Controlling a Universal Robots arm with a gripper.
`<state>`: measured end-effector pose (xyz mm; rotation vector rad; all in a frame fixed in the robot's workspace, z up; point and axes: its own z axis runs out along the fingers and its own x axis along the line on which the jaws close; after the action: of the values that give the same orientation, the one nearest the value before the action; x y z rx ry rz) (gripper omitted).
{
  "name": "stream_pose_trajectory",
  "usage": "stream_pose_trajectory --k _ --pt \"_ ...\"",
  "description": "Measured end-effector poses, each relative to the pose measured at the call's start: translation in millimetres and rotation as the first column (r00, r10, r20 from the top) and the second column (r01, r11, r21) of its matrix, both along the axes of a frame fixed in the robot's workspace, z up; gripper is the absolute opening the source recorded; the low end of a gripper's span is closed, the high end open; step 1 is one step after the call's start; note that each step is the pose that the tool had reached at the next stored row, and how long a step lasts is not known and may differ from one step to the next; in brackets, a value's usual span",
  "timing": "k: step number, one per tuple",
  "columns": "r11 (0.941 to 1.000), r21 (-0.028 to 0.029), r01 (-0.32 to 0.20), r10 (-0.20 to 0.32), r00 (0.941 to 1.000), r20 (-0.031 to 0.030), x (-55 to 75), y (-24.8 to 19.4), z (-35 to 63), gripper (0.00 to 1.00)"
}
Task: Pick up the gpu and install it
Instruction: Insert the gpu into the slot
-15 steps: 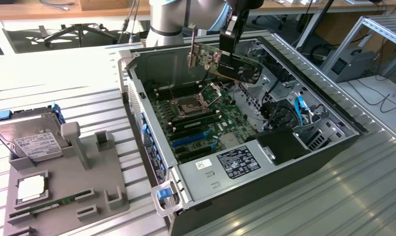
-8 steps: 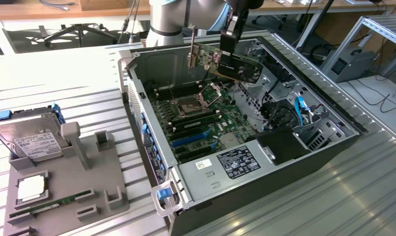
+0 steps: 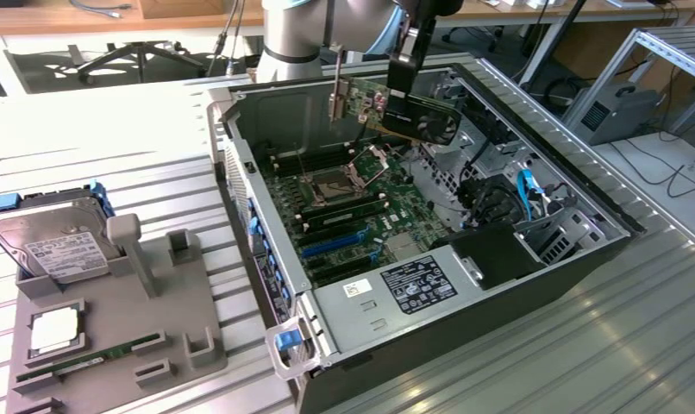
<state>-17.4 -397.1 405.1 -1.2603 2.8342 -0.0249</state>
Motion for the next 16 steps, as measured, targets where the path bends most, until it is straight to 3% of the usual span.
stream_pose_trajectory --k 16 --pt "0.9981 0.0000 -0.061 0.061 0.9981 0.0000 0.0 0.0 0.0 0.27"
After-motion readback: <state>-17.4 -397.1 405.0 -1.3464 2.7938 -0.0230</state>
